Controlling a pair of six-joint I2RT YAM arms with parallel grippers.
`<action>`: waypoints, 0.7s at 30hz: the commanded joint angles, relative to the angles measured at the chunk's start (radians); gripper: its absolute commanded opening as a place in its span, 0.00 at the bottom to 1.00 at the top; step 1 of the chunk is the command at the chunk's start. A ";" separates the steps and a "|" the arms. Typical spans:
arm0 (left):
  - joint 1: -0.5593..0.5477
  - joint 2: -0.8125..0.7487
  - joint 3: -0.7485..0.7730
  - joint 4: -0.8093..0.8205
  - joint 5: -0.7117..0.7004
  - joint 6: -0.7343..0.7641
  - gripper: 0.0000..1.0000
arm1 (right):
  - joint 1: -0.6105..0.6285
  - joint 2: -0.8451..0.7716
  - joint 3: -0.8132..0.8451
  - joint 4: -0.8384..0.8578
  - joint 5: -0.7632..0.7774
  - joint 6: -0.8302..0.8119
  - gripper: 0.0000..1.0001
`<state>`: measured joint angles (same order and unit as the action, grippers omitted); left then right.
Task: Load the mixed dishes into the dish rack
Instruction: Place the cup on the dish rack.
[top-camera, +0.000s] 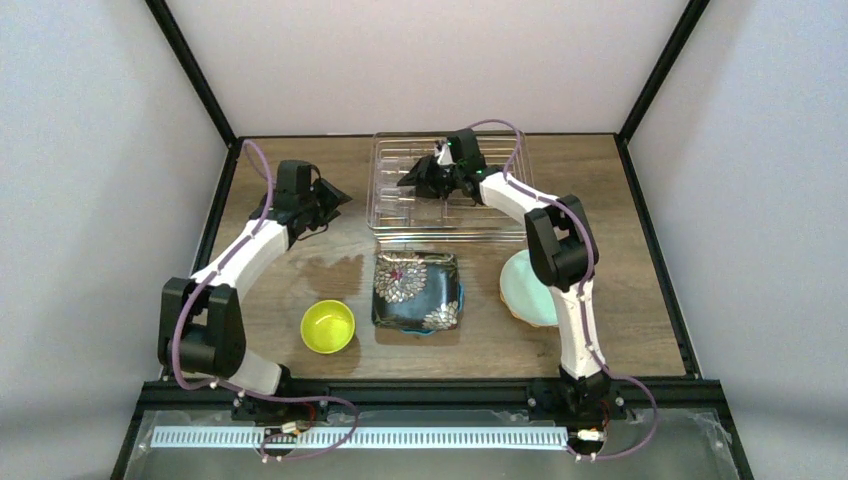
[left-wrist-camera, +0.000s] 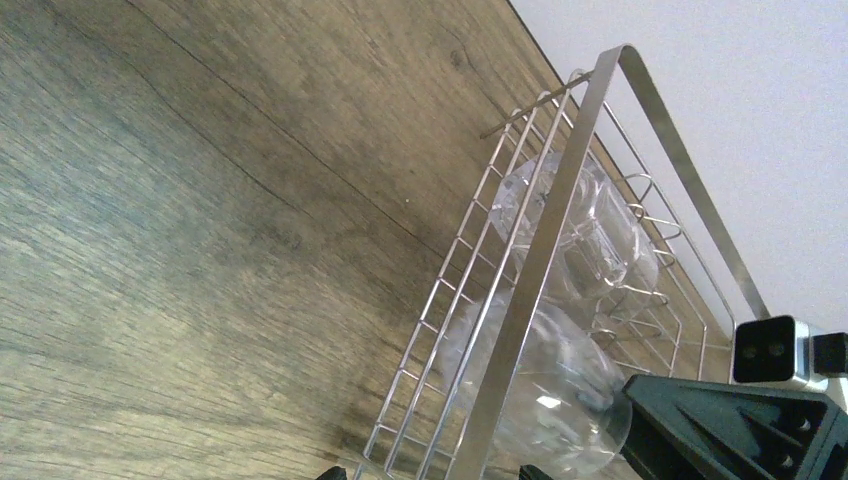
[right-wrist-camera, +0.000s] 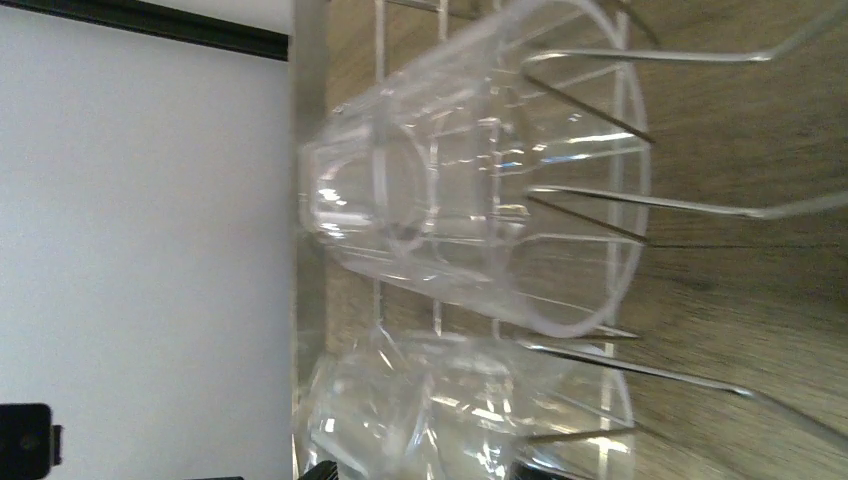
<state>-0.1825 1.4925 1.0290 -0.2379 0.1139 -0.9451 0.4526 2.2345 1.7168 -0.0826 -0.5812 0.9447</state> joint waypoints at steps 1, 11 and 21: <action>-0.010 0.035 0.021 0.007 -0.003 -0.009 1.00 | -0.013 -0.020 0.025 -0.105 0.053 -0.084 0.99; -0.014 0.050 0.026 0.015 -0.005 -0.011 1.00 | -0.015 -0.031 0.055 -0.187 0.109 -0.161 0.99; -0.015 0.040 0.025 0.016 -0.010 -0.008 1.00 | -0.029 -0.085 0.109 -0.262 0.166 -0.223 0.99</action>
<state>-0.1909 1.5307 1.0290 -0.2260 0.1135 -0.9501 0.4377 2.2139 1.7866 -0.3038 -0.4671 0.7662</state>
